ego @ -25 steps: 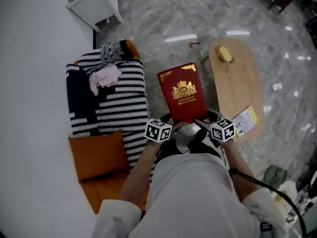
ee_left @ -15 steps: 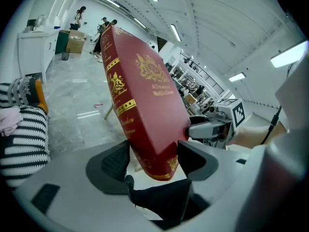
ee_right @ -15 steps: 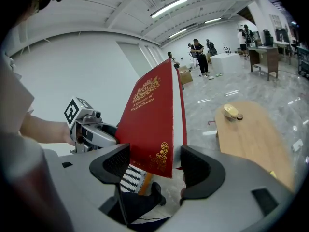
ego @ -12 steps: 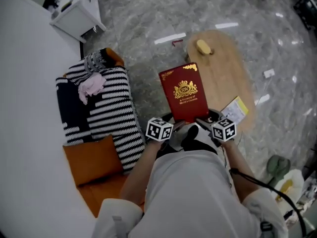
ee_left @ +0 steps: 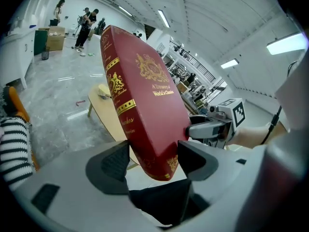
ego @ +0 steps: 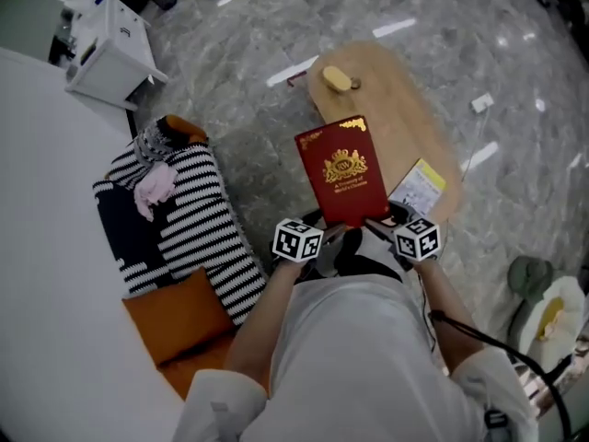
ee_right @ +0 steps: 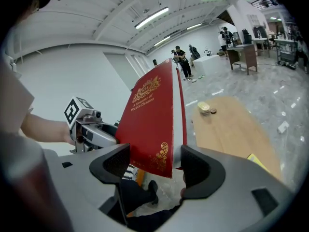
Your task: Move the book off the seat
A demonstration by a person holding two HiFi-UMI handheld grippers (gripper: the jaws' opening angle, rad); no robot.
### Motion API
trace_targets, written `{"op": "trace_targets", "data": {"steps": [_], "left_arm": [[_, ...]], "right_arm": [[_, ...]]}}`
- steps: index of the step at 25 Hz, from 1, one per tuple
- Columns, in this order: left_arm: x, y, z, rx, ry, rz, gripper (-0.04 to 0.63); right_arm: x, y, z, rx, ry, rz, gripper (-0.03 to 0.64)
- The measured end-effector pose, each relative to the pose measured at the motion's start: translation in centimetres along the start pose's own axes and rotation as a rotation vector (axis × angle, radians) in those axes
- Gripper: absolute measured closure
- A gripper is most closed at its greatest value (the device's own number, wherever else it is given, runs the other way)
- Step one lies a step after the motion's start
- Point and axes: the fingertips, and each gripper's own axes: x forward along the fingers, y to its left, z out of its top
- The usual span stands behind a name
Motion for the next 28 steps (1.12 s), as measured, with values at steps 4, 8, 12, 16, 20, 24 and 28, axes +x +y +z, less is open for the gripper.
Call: {"op": "trace_targets", "data": {"steps": [4,8,12,16,20,24,28], "left_arm": [[2.2,-1.4,0.5,0.039,0.052,-0.03,0.288],[4.1,-2.3,1.1,0.093,0.112,-0.069,0.288],[6.1,-2.4,2.0,0.165,0.181,-0.108,0.288],[9.0,-2.7,2.8,0.22,0.236,-0.157,0.288],[12.0,-2.3,3.4,0.272,0.289,-0.209,0.288],[14.2,-0.5,2.4,0.309,0.331,-0.248,0.288],[18.0,-0.4,1.3,0.341,0.393,-0.278,0.288]], "right_arm": [[-1.7,-1.9,-0.8,0.048,-0.029,-0.044,0.268],[-3.0,-3.5,-1.7,0.112,-0.064,-0.089,0.268],[-3.3,-5.1,-2.4,0.184,-0.099,-0.141,0.268],[-3.9,-7.4,-3.5,0.255,-0.139,-0.189,0.268],[-3.7,-9.8,-4.7,0.321,-0.166,-0.24,0.268],[-1.9,-11.0,-6.8,0.381,-0.182,-0.278,0.268],[-1.7,-13.6,-9.5,0.453,-0.188,-0.308,0.268]]}}
